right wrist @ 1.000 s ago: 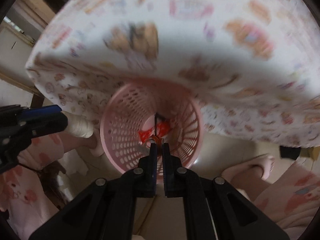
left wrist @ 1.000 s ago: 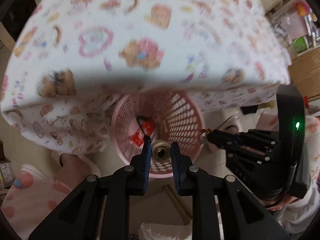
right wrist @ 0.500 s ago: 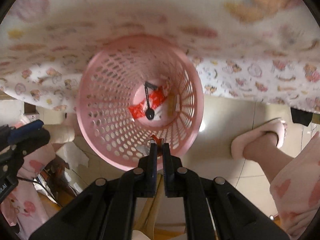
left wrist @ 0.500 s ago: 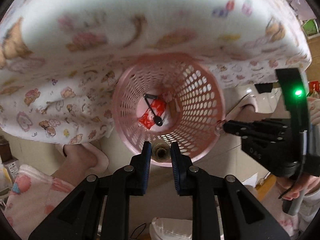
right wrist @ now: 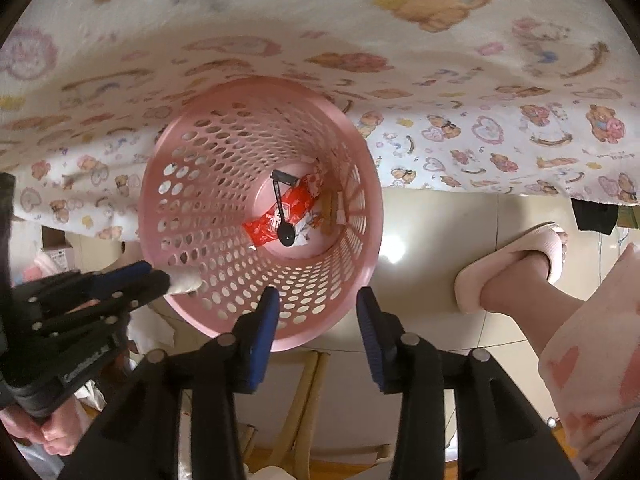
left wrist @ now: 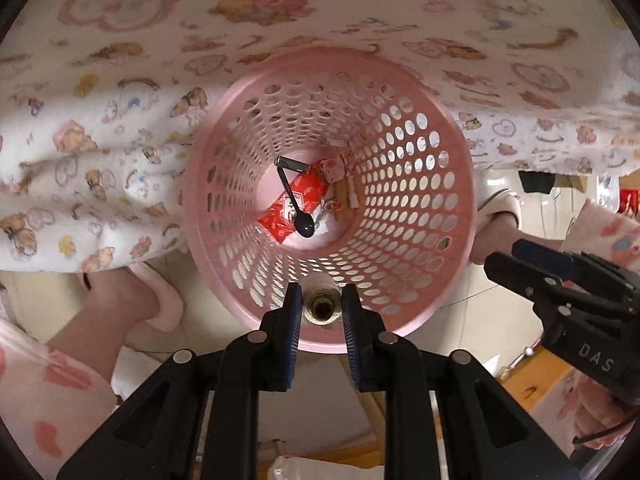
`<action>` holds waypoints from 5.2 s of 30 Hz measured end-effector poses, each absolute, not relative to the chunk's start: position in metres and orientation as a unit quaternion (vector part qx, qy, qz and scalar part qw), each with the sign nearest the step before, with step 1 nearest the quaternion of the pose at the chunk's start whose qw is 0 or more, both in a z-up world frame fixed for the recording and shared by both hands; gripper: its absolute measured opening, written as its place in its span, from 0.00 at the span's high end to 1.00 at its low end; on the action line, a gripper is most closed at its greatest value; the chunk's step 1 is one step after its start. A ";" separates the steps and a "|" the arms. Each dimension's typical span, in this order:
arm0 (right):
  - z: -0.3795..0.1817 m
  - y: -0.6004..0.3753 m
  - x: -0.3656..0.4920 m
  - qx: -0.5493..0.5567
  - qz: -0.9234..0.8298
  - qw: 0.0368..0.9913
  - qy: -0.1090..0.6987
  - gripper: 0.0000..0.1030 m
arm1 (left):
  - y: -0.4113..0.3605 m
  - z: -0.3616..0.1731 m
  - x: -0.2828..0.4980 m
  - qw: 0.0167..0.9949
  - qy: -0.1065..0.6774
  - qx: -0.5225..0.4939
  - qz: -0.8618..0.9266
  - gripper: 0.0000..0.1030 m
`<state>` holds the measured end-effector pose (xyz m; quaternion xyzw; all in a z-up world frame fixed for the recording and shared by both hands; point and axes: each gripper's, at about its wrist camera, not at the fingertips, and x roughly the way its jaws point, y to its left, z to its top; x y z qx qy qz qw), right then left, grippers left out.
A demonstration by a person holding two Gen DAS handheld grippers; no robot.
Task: Collect trash
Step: 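Open the left tool to drop the thread spool into the wastebasket, then raise both tools back toward the tissue and rope loop on the sheet, then grasp the beige rope loop with the left tool while the right tool grasps the white tissue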
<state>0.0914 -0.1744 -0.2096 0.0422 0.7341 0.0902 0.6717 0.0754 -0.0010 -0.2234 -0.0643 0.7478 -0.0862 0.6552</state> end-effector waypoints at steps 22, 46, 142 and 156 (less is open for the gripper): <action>-0.136 -0.181 0.090 0.052 0.105 0.750 0.651 0.49 | 0.007 -0.095 0.058 0.791 0.609 -0.007 -0.060 0.22; 0.011 -0.189 0.062 -0.007 0.132 0.932 0.339 0.11 | 0.052 0.040 0.037 0.951 0.306 -0.052 -0.002 0.01; -0.041 -0.108 0.236 -0.031 0.180 0.879 0.440 0.68 | 0.078 -0.010 0.219 0.852 0.507 -0.131 -0.029 0.76; -0.015 -0.148 0.222 0.015 0.182 0.893 0.412 0.97 | 0.046 -0.036 0.238 0.813 0.540 -0.207 -0.070 0.67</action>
